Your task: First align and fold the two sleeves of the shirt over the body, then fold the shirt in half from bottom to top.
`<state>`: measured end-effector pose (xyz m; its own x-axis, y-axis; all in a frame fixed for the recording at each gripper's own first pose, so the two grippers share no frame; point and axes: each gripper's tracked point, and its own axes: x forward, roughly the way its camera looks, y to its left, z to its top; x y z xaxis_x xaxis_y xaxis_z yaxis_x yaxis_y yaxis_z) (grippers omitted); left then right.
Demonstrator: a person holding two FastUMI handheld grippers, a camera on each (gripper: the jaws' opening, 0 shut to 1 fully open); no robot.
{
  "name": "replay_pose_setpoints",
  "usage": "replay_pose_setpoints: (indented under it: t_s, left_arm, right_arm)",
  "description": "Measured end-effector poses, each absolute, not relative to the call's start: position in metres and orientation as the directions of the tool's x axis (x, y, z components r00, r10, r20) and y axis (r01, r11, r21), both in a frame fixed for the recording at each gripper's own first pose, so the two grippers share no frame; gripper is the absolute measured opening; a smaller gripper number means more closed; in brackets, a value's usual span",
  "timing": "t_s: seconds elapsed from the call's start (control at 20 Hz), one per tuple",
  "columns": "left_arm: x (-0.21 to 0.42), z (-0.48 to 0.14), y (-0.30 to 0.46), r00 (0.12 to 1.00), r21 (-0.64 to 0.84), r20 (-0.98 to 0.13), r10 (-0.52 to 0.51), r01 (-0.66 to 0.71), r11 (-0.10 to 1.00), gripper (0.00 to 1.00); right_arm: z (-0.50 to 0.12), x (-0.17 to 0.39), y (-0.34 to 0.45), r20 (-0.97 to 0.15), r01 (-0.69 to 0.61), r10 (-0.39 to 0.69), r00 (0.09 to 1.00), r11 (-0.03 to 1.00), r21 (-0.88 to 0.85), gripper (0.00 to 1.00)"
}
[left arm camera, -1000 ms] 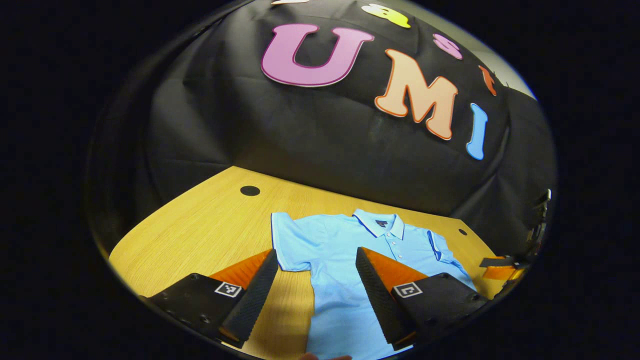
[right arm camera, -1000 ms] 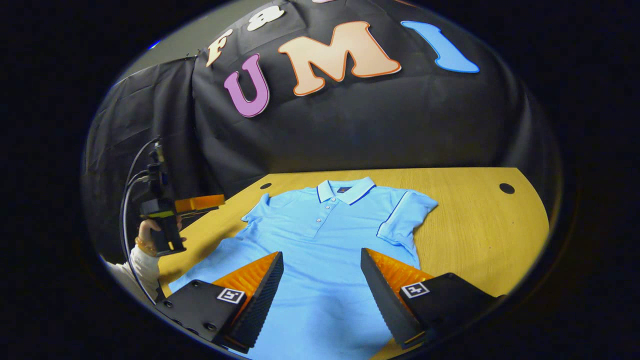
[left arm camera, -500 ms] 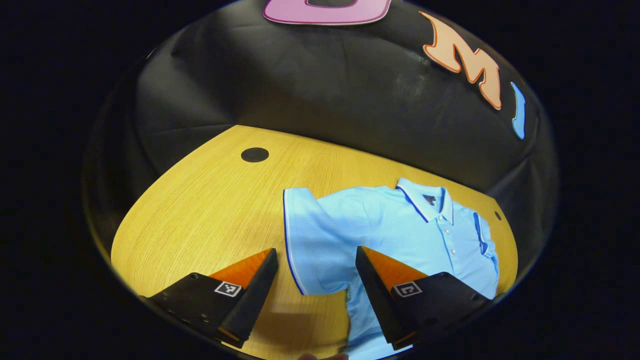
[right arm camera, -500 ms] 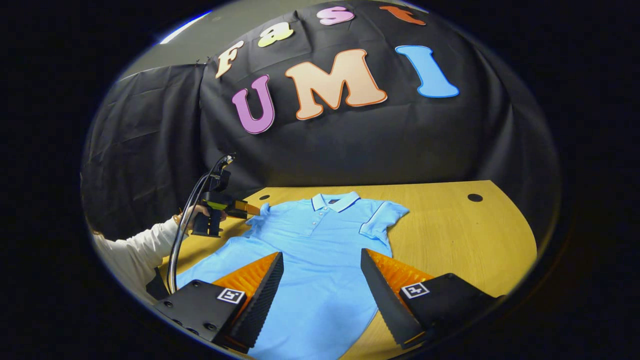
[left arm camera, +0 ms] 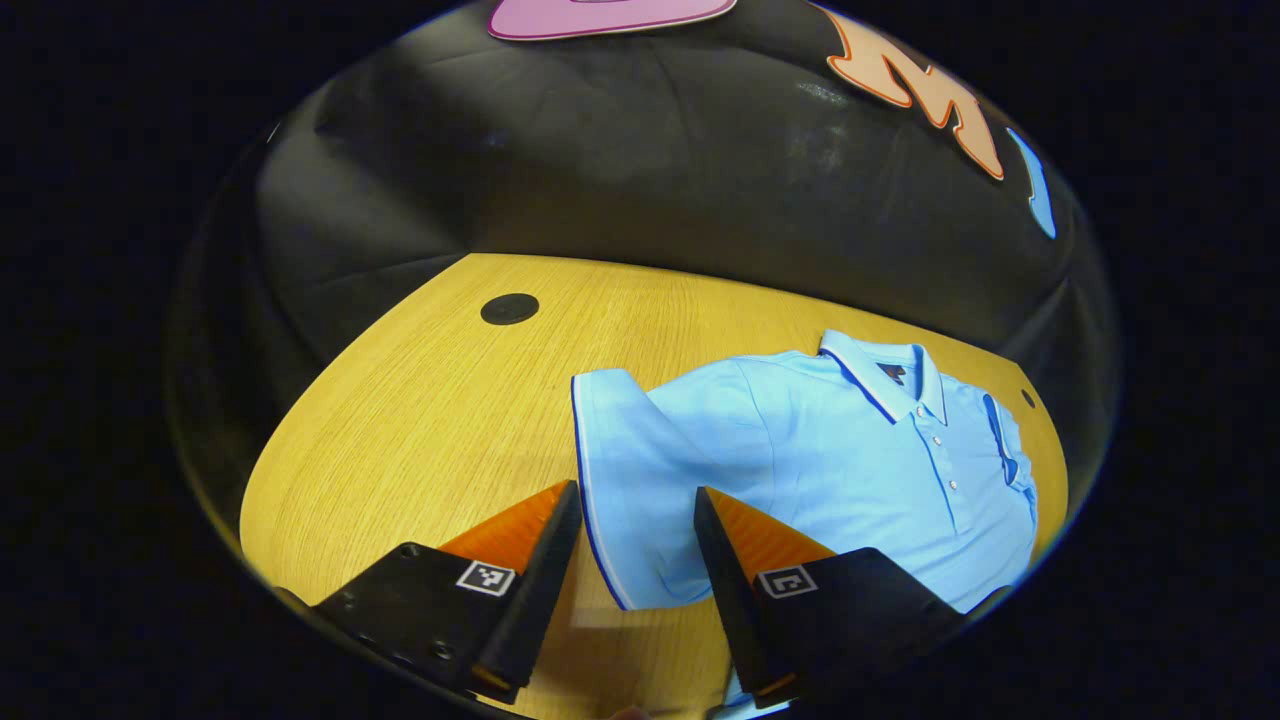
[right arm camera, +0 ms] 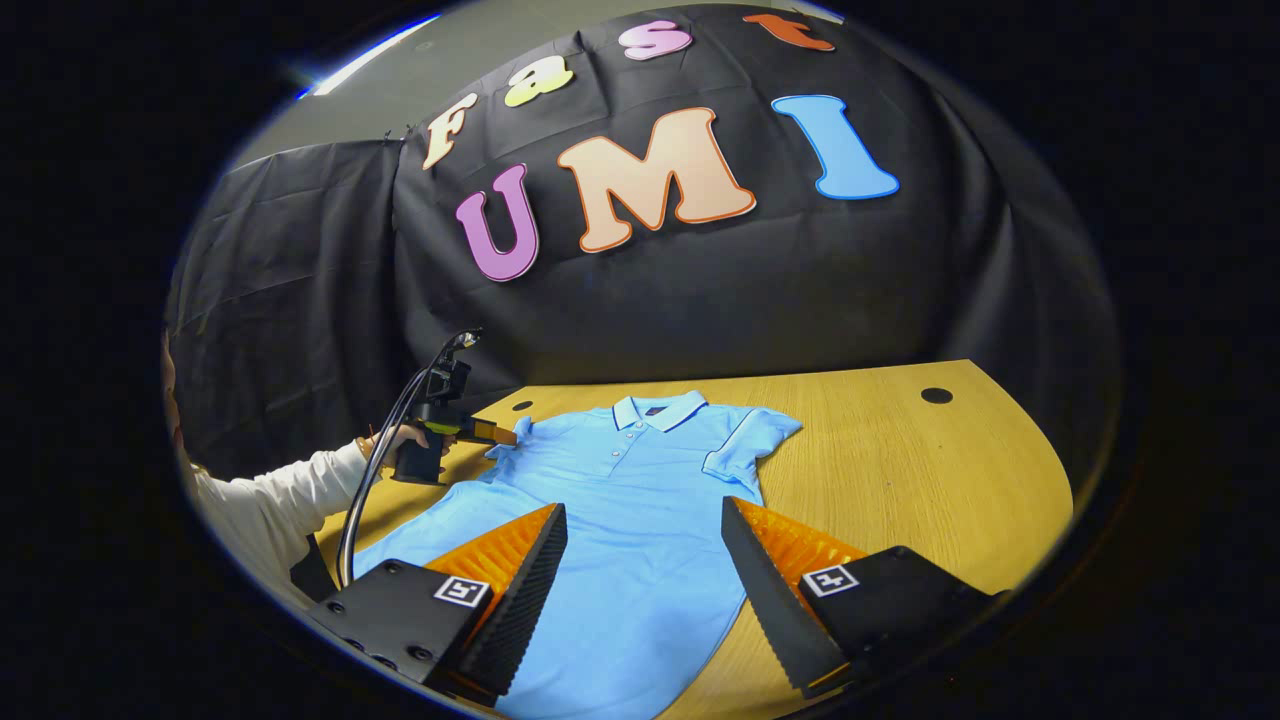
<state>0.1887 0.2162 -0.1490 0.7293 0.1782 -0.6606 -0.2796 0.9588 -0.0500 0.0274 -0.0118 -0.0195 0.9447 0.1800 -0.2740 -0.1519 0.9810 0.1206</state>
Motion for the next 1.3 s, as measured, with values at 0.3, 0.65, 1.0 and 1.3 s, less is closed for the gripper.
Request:
replay_pose_setpoints:
  t_s: [0.3, 0.65, 1.0, 1.3]
  left_arm:
    - [0.189, -0.149, 0.213, 0.736, -0.040, -0.661, 0.146, -0.228, 0.973, 0.44]
    - [0.193, -0.144, 0.206, 0.774, -0.115, -0.628, 0.077, -0.190, 0.975, 0.00]
    - [0.219, -0.098, 0.176, 0.841, -0.120, -0.539, 0.045, -0.129, 0.984, 0.00]
    - [0.249, -0.068, 0.086, 0.874, -0.154, -0.473, -0.110, 0.040, 0.987, 0.00]
  right_arm:
    - [-0.025, 0.024, -0.021, -0.270, -0.134, 0.169, 0.948, 0.981, 0.144, 0.97]
    - [-0.027, 0.015, -0.028, -0.275, -0.121, 0.159, 0.948, 0.981, 0.148, 0.97]
    - [-0.031, 0.006, -0.026, -0.290, -0.115, 0.150, 0.945, 0.984, 0.137, 0.97]
    - [-0.044, 0.003, -0.026, -0.317, -0.108, 0.142, 0.938, 0.987, 0.122, 0.98]
